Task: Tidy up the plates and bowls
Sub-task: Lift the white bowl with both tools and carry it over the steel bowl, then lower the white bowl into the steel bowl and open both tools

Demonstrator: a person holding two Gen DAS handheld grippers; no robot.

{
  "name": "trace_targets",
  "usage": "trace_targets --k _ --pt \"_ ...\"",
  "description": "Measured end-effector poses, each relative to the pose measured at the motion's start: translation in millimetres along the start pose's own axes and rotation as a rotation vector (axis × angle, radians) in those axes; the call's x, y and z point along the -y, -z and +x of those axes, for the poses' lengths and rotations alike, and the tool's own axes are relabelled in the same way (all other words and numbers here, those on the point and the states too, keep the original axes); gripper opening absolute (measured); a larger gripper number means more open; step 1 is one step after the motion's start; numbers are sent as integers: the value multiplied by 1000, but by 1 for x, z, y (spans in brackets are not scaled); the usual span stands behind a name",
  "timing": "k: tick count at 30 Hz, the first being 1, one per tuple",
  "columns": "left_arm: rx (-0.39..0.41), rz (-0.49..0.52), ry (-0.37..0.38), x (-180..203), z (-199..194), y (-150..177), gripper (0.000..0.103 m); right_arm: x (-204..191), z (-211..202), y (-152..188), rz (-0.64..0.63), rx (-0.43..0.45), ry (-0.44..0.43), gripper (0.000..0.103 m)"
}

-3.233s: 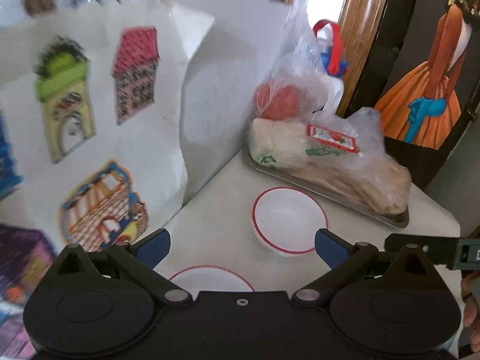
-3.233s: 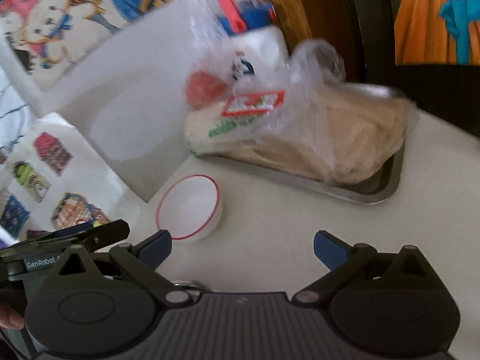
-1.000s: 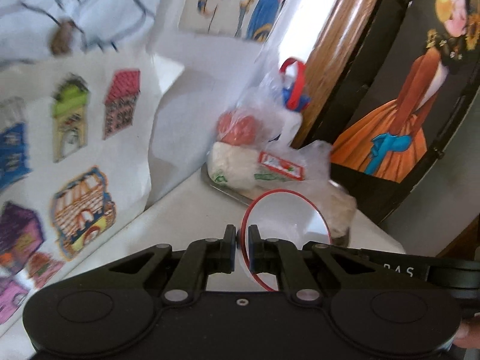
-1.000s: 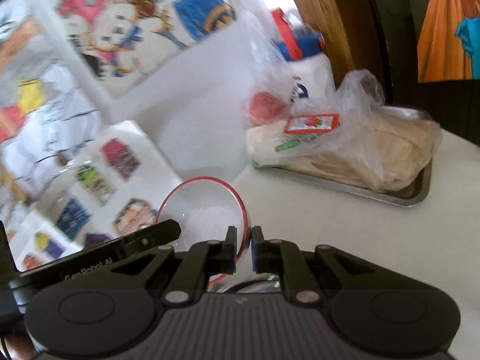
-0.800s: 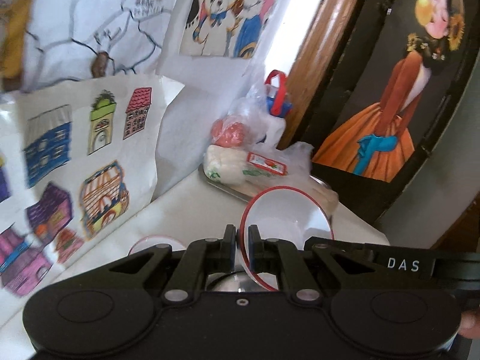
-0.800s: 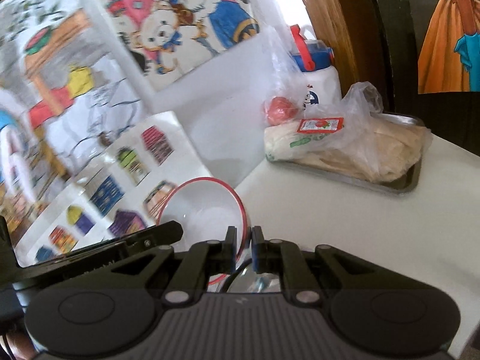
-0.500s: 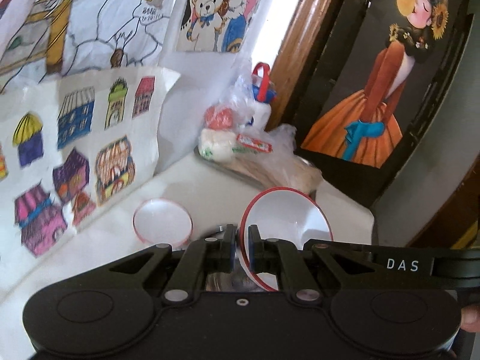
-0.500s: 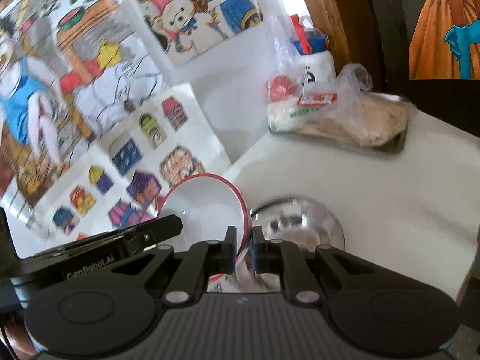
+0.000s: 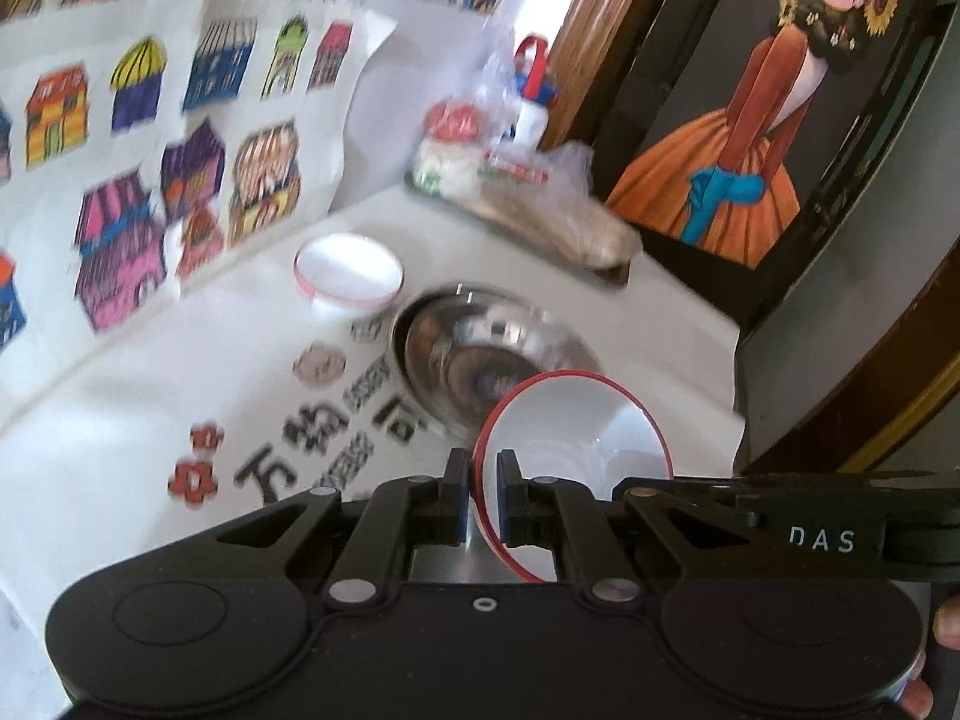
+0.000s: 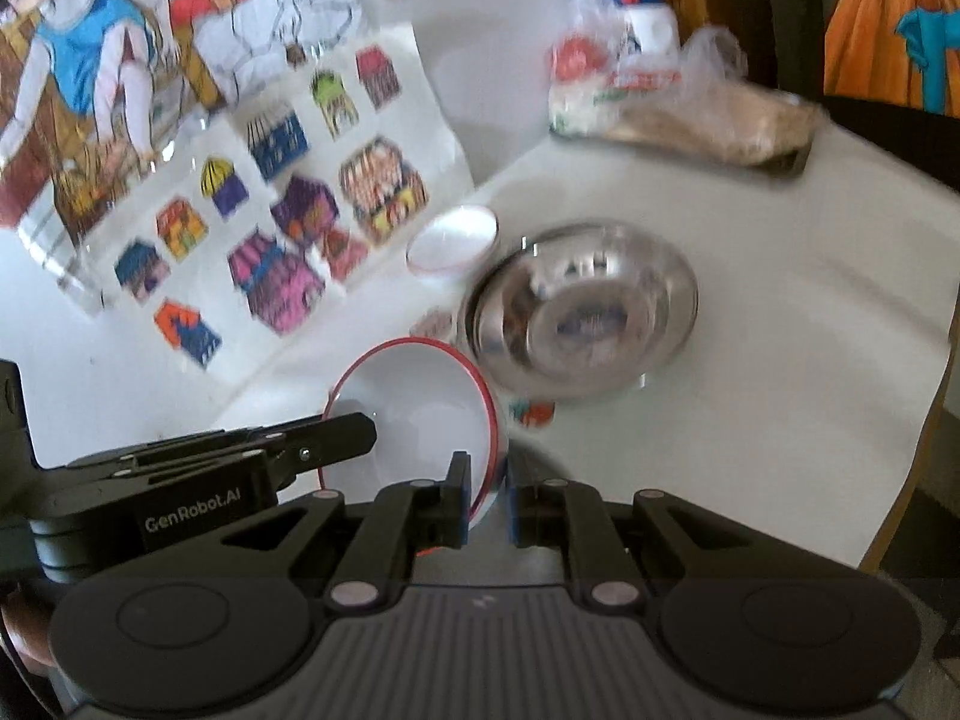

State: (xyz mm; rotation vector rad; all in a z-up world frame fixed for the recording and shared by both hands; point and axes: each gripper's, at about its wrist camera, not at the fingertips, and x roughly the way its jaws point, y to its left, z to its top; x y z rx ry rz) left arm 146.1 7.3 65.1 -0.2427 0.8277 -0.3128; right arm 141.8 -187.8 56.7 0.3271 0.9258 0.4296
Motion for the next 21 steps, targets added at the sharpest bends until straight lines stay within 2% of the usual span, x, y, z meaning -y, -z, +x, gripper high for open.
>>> trace_targets --k 6,13,21 --pt "-91 26 -21 -2 12 21 8 5 12 14 -3 -78 19 13" --pt "-166 75 -46 4 24 30 8 2 22 18 -44 -139 60 13" --pt "-208 109 -68 5 34 32 8 1 36 18 -74 -197 77 13"
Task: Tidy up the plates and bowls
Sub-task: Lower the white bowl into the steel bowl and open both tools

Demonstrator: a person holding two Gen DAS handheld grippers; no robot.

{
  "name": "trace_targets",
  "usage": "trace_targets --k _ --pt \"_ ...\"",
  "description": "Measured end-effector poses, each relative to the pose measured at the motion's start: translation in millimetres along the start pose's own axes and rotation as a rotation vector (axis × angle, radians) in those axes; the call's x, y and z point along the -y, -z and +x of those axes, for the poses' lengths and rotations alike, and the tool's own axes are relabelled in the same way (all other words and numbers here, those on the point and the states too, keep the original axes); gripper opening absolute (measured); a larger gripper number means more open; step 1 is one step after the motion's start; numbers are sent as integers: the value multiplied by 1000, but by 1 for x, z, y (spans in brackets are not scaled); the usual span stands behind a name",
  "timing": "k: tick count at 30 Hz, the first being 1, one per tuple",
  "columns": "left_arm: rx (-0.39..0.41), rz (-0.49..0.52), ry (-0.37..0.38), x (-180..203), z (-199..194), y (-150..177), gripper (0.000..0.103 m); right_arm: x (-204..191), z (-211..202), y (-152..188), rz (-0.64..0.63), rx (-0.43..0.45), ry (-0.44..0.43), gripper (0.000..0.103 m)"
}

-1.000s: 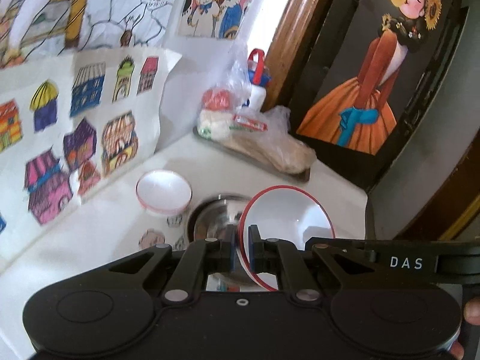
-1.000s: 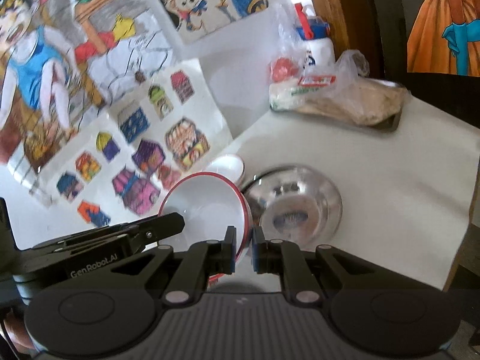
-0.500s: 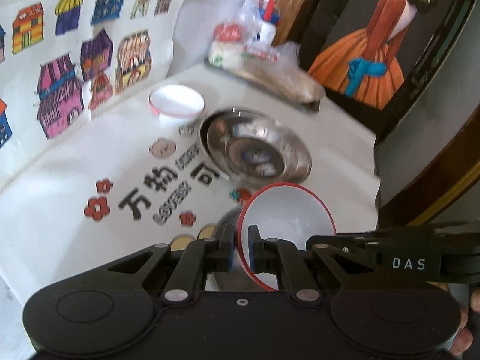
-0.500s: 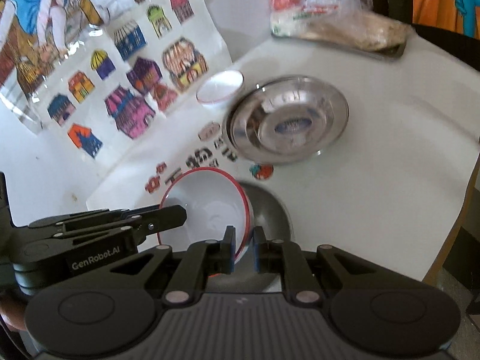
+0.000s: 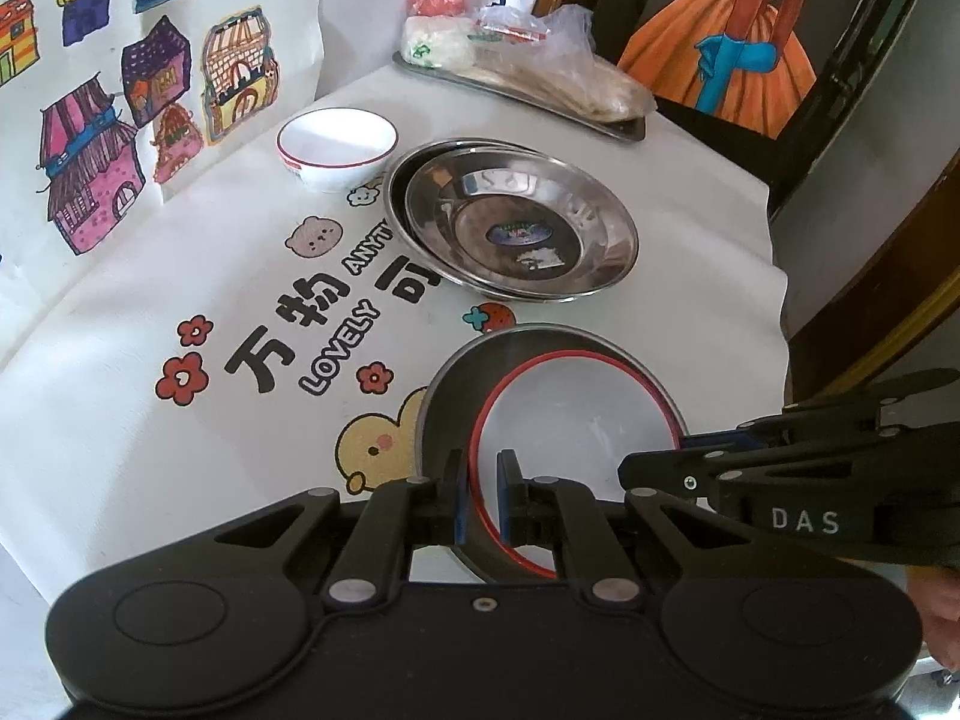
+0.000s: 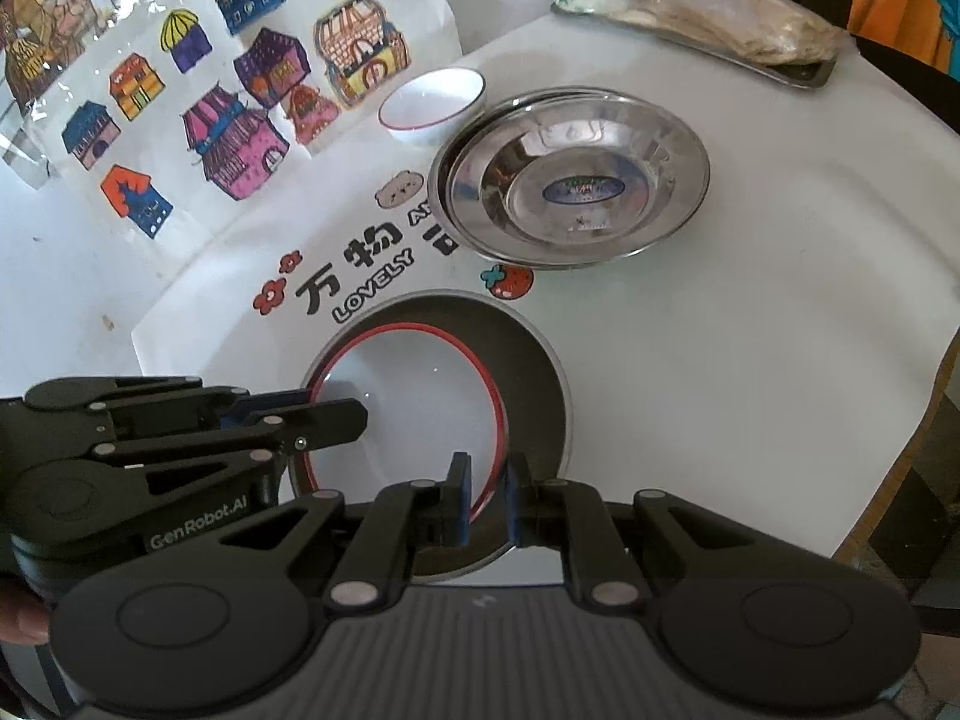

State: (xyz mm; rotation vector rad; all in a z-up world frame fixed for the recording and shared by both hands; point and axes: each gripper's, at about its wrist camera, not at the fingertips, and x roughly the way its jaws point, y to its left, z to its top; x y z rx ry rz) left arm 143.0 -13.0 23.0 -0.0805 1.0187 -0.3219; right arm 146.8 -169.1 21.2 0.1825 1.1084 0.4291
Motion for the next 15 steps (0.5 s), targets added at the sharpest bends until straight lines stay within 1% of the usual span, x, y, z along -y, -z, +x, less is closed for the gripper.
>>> trace_targets --k 7,15 --pt "-40 12 -8 -1 8 -2 8 -1 7 -3 -16 -38 10 13" --pt "-53 16 -8 -2 11 -6 8 -1 10 -6 -30 -53 11 13"
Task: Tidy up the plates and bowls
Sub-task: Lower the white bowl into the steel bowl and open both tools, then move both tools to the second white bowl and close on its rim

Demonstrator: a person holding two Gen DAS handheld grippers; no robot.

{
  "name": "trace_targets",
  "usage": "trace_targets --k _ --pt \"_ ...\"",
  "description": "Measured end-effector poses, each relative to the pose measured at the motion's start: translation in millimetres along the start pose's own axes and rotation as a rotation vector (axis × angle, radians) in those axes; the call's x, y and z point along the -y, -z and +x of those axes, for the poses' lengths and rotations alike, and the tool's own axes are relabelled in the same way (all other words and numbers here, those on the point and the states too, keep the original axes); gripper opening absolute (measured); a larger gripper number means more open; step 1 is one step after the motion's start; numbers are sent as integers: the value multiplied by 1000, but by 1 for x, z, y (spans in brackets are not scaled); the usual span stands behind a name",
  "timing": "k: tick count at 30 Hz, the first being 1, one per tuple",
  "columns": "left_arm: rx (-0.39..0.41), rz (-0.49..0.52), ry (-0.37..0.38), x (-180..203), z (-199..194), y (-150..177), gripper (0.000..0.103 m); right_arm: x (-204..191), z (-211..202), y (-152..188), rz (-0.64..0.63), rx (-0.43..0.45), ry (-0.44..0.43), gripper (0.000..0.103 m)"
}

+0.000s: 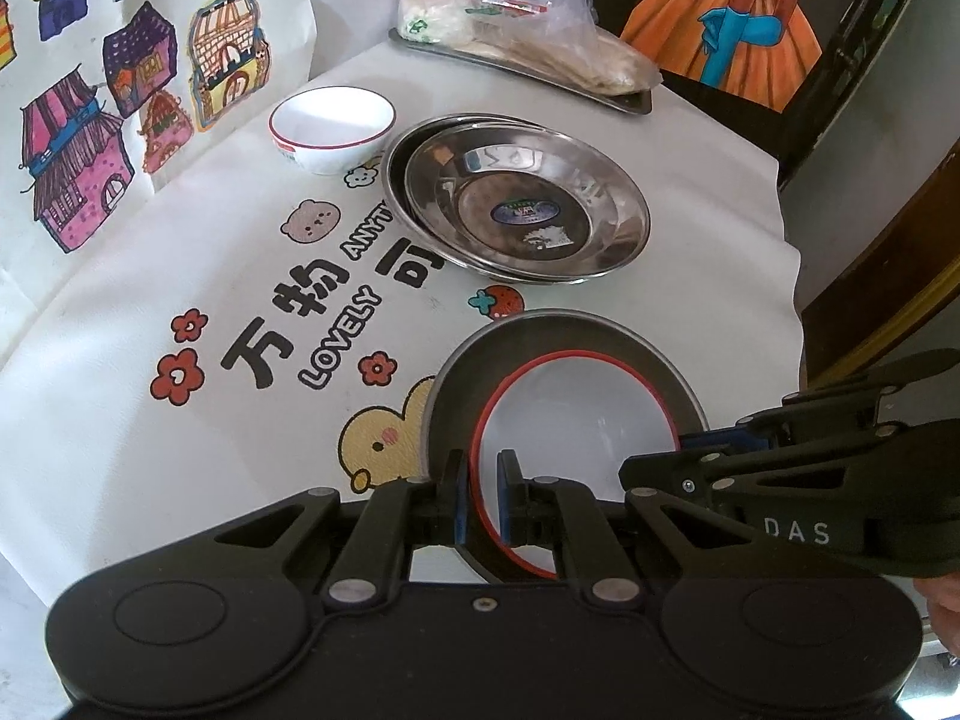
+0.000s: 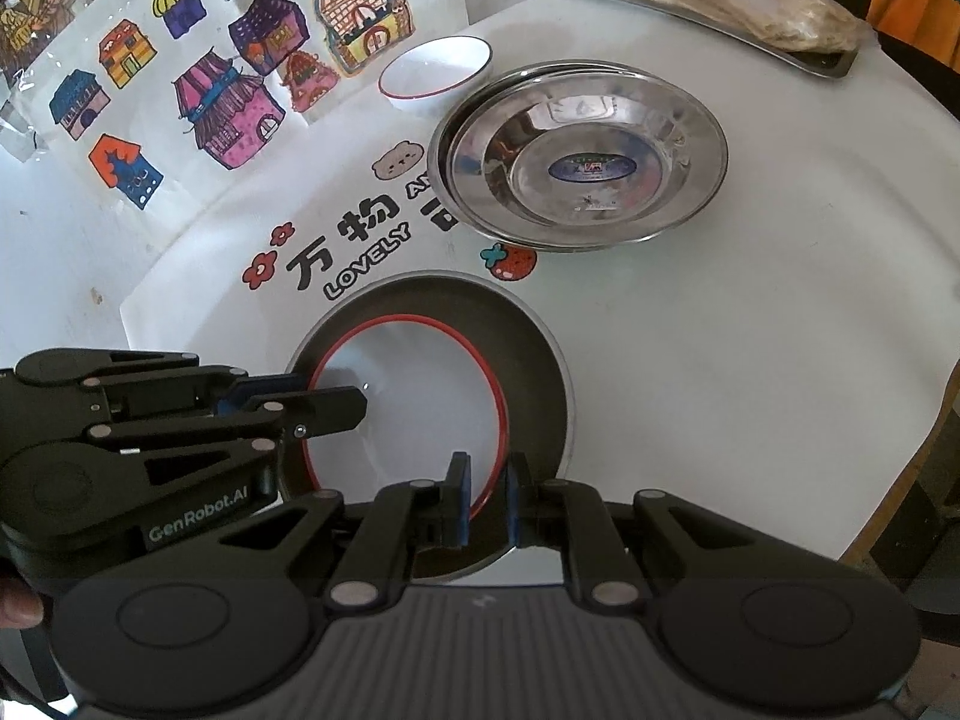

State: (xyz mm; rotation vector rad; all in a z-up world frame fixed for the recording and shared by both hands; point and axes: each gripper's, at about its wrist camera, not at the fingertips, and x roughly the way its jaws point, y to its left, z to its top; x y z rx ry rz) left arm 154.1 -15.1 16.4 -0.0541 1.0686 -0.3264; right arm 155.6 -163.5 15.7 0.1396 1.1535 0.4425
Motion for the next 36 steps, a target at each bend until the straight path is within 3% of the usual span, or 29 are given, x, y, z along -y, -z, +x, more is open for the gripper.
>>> trace_targets --k 24,30,36 --pt "3 -7 30 -4 -2 1 15 -3 -6 3 -33 36 1 21" --pt "12 -2 35 -5 -6 2 22 -4 -10 4 -40 52 -6 24" --pt "62 15 41 -1 -22 1 36 -4 -15 5 -41 66 -8 26"
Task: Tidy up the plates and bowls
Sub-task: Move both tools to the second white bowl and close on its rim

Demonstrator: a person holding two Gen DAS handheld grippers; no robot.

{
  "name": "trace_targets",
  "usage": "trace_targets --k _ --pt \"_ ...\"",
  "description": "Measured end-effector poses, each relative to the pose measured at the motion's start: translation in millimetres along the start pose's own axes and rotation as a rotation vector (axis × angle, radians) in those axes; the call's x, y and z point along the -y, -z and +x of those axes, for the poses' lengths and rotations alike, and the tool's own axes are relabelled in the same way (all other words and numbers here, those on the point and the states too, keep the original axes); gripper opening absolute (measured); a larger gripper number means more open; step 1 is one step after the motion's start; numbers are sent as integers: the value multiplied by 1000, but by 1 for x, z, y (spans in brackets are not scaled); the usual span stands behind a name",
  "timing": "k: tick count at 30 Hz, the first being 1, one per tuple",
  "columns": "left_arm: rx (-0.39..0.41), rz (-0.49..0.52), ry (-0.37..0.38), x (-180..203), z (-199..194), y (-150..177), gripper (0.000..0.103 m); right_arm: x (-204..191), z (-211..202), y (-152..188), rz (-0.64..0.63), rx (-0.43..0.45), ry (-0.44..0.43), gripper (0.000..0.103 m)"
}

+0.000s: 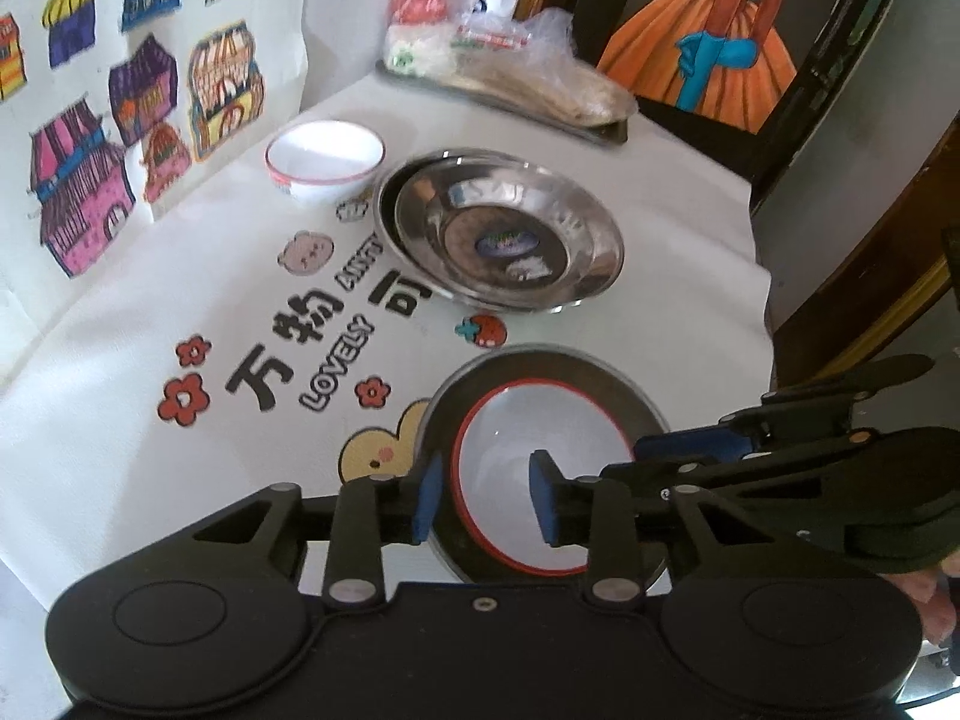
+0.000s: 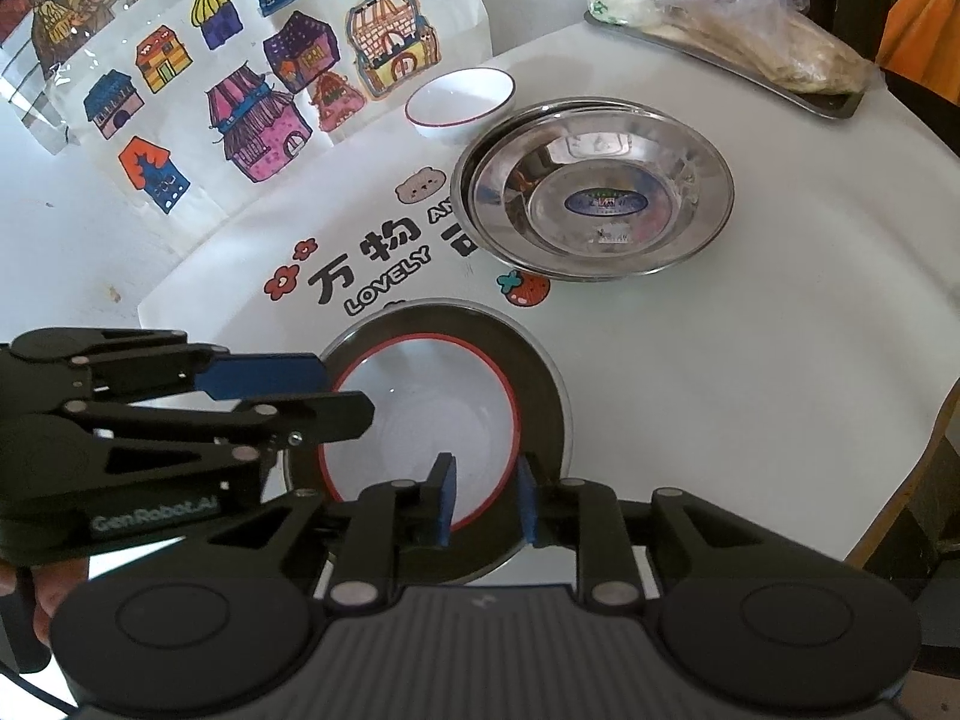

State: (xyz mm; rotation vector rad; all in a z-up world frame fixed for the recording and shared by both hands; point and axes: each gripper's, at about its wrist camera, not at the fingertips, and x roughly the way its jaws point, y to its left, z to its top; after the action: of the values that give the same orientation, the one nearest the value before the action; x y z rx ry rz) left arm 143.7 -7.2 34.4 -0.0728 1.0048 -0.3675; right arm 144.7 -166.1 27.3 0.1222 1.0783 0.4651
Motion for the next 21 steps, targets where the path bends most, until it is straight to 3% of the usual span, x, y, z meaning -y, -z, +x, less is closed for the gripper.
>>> trace_targets --k 9,10,11,16,21 --pt "88 -14 -20 -12 -18 -5 62 5 -18 -5 5 64 -40 58" --pt "99 -18 -25 -15 -20 -6 68 6 -21 -7 2 76 -40 62" --pt "117 -24 -35 -18 -22 -8 74 7 -25 -10 1 88 -43 67" --pt "190 -68 -98 -40 -24 -21 80 11 -35 -35 -19 164 -58 86" --pt "267 -117 -188 -62 -16 -37 92 14 -32 -61 -69 257 -41 96"
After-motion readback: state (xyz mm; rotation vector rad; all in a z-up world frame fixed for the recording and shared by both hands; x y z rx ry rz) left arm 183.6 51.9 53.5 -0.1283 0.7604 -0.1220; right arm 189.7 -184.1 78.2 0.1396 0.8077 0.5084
